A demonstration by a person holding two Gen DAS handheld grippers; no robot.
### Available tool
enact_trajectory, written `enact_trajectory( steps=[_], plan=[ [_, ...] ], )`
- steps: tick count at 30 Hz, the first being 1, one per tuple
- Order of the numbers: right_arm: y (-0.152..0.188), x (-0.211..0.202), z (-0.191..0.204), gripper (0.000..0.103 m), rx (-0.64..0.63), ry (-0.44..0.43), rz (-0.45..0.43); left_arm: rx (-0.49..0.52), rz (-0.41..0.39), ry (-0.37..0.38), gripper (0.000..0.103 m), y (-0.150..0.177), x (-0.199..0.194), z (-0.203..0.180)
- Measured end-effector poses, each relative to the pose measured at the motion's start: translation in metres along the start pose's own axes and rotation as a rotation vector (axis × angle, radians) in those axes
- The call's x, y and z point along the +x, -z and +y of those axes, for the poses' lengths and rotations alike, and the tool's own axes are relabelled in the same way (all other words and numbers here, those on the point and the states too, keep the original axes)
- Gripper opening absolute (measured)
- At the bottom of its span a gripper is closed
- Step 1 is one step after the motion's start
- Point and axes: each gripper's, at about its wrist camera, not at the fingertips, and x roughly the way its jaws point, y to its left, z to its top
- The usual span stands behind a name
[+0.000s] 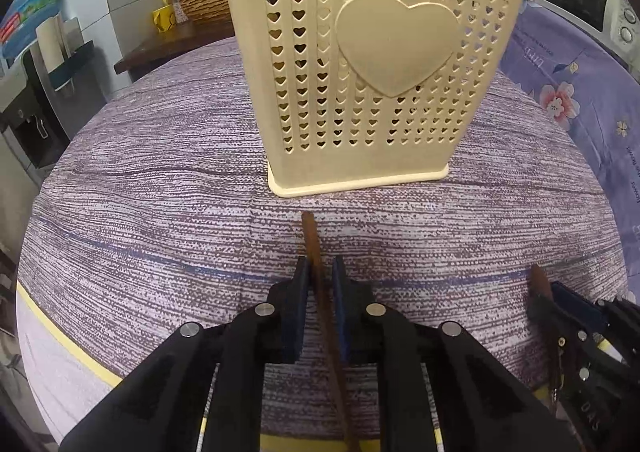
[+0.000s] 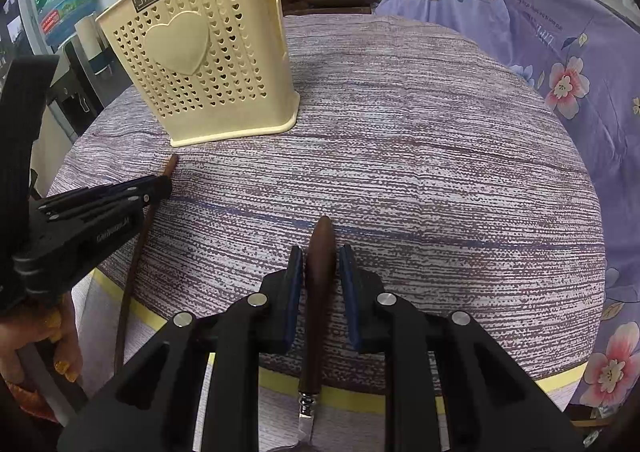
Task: Organize utensils
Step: 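Carry the chopstick in the left tool over the holder while the right tool carries the spoon there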
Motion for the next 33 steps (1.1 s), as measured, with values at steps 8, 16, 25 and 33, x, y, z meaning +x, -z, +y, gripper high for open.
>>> enact_trajectory(
  steps=[8,16,25,33],
  plan=[
    [0.0,0.0,-0.002,0.017,0.01,-0.024,-0.004,0.003,-0.018,0.012,0.009,-0.004,0.001,-0.003],
    [-0.006,-0.029,0.003,0.016,0.002,-0.094,-0.094,-0.026,-0.136,0.067,0.008,-0.014,-0.048,0.009],
    [-0.014,-0.11,0.0,0.016,-0.01,-0.155,-0.27,-0.071,-0.351,0.136,0.008,-0.015,-0.148,0.036],
    [-0.01,-0.137,0.002,0.016,0.013,-0.191,-0.321,-0.09,-0.455,0.12,0.008,-0.014,-0.179,0.047]
  ],
)
